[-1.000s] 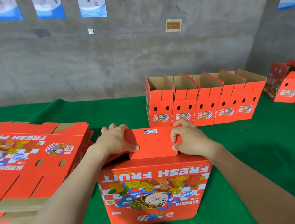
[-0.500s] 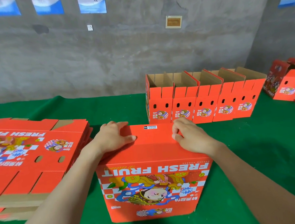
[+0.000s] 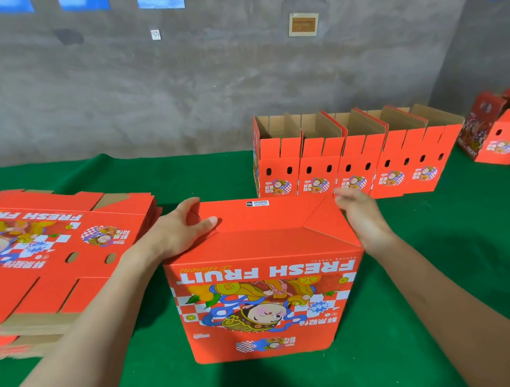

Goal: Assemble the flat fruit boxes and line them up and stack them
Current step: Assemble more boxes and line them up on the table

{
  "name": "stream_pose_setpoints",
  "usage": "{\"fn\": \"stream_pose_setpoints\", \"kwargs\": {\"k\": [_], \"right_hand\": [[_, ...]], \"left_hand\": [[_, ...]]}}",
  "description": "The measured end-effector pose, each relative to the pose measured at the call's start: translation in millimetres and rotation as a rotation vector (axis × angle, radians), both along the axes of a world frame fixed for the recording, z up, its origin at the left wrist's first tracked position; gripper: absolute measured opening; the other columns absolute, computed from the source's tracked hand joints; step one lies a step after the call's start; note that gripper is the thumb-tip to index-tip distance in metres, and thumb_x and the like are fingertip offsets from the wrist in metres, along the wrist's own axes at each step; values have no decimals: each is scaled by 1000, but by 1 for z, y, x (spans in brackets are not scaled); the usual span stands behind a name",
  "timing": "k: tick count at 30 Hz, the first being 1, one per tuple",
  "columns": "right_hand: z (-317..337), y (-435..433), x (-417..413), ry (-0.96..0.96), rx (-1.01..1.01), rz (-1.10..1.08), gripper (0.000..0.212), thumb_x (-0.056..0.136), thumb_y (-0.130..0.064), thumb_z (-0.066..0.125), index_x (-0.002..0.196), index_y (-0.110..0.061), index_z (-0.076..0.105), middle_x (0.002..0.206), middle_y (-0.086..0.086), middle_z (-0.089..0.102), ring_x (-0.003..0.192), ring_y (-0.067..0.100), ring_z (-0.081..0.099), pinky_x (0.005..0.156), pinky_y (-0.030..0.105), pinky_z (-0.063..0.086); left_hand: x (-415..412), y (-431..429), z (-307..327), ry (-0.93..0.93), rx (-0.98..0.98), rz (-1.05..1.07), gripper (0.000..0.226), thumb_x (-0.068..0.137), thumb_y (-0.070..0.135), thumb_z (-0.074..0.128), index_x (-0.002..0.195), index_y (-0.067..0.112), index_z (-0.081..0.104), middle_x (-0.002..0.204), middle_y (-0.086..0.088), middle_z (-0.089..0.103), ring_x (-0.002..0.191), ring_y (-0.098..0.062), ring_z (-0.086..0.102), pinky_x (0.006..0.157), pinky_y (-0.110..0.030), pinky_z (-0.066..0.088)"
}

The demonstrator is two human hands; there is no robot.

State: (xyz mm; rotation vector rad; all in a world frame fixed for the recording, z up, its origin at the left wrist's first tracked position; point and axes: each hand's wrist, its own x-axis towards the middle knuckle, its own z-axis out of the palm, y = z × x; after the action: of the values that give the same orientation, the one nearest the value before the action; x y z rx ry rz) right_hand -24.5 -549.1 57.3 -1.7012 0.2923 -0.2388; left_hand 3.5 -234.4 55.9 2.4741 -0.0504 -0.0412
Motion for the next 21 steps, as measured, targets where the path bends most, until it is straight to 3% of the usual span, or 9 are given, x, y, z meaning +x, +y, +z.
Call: {"fn": "stream_pose_setpoints", "kwargs": {"k": [1, 3, 6, 11, 14, 16, 19, 21], "right_hand": [[-10, -3, -7, 111, 58, 29, 25, 101, -26, 45, 111, -10, 62, 104, 0, 65, 97, 16, 62, 92, 34, 45], [-32, -3, -23, 304, 61, 134, 33, 102, -33, 38, 83, -13, 56, 74, 2, 63, 70, 18, 63, 74, 36, 49], [-43, -1, -41, 390, -80, 222, 34, 103, -28, 32, 76, -16, 49, 73, 4, 58, 71, 20, 56, 62, 36, 48], [-10, -12, -39, 260, -235, 226, 37, 105, -36, 23, 83, -24, 50, 75, 0, 61, 66, 11, 59, 49, 25, 47], [4, -19, -28, 213, -250, 277, 36, 104, -44, 23, 101, -25, 53, 85, -1, 61, 71, 10, 61, 54, 25, 45], [8, -19, -24, 226, -248, 294, 37, 100, -58, 17, 99, -38, 49, 81, -5, 57, 66, 5, 60, 55, 25, 40], [4, -19, -20, 238, -282, 334, 72, 75, -85, 12, 123, -43, 44, 100, -4, 63, 88, 14, 61, 70, 34, 48], [3, -20, -17, 202, -225, 367, 93, 58, -94, 24, 135, -44, 40, 111, 8, 66, 97, 27, 64, 87, 46, 50]], "left_hand": [[0, 1, 0, -15, -7, 12, 72, 83, 62, 55, 145, 35, 31, 142, -2, 48, 126, -22, 49, 101, -30, 35], [0, 2, -1, -34, -15, 30, 69, 83, 62, 56, 143, 35, 35, 140, -2, 50, 125, -23, 49, 101, -30, 35], [-4, 3, 1, -65, -15, 16, 66, 82, 60, 58, 139, 30, 40, 129, -1, 57, 111, -19, 53, 91, -26, 36], [-10, 1, 13, -326, -62, 89, 55, 82, 55, 60, 125, 24, 46, 98, 6, 55, 92, -14, 47, 81, -23, 32], [-9, -2, 21, -510, -169, 205, 40, 87, 52, 58, 106, 19, 45, 77, 11, 49, 81, -20, 47, 66, -21, 26], [-7, 0, 20, -553, -305, 291, 35, 90, 49, 54, 96, 16, 44, 74, 12, 46, 80, -22, 48, 65, -23, 26], [-3, 3, 8, -549, -408, 368, 35, 94, 49, 47, 94, 14, 44, 75, 12, 46, 83, -22, 48, 69, -25, 27], [-2, 4, -1, -566, -435, 393, 33, 96, 46, 45, 93, 12, 45, 75, 12, 46, 83, -21, 46, 66, -23, 24]]}}
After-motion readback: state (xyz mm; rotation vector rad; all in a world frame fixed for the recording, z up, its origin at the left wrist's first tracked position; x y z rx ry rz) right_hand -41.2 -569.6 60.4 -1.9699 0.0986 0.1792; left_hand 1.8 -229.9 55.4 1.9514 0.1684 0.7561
